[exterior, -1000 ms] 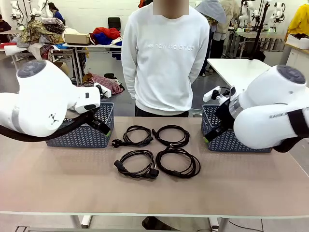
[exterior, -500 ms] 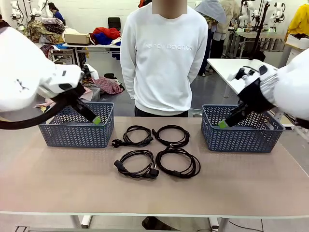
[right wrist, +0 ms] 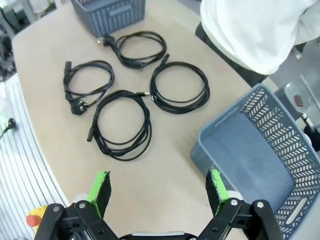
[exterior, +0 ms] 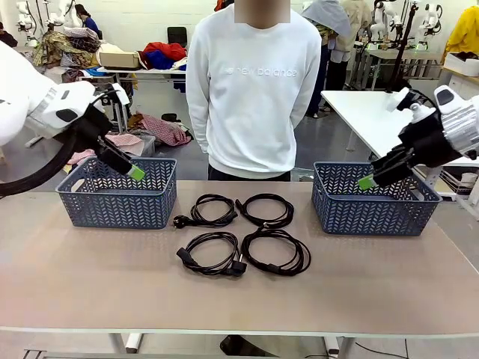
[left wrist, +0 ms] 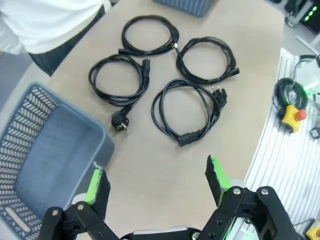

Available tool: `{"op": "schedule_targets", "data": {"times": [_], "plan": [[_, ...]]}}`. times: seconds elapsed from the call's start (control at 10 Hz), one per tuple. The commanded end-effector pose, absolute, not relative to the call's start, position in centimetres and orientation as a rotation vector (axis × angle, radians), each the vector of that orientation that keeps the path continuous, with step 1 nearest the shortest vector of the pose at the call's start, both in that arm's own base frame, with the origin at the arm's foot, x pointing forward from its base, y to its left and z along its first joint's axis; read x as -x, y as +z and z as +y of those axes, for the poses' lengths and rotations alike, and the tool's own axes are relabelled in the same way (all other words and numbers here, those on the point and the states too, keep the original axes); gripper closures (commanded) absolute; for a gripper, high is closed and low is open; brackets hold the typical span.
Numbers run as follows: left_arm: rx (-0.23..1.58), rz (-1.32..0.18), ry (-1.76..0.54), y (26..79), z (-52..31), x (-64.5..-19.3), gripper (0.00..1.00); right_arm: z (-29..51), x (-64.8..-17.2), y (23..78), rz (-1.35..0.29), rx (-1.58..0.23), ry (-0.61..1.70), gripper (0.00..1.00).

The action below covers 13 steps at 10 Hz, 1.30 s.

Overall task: Organize the cables according to human instructions.
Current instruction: Pick up a bundle of cables and place it in the basket indicated by the human.

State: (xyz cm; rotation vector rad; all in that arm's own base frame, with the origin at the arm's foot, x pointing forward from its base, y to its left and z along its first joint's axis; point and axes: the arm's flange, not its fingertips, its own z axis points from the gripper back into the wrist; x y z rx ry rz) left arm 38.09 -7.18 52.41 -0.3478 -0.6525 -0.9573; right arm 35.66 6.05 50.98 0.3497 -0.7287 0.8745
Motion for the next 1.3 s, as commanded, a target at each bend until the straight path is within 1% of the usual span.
{"op": "schedule_targets", "data": {"times": [0.0,0.3,0.4,0.5,1.2], "plan": [[0.402,-0.658,-0.987,52.45,-6.16,-38.89,0.0,5.11,-36.14,50.34,-0.778,-0.447,0.922,0.0],[0.432,-0.677,-0.994,52.37,-5.42,-39.01,0.0,5.24,-36.25,50.27,-0.789,-0.462,0.934,0.0],[0.398,-0.663,-0.969,52.48,-6.06,-38.44,0.0,5.42,-36.22,50.25,-0.791,-0.453,0.911,0.0],[0.398,-0.663,-0.969,52.48,-6.06,-38.44,0.0,5.13,-35.75,50.74,-0.767,-0.431,0.895,0.0],[0.398,-0.663,-0.969,52.48,-6.06,-38.44,0.0,5.13,-35.75,50.74,-0.767,-0.431,0.895,0.0]]}}
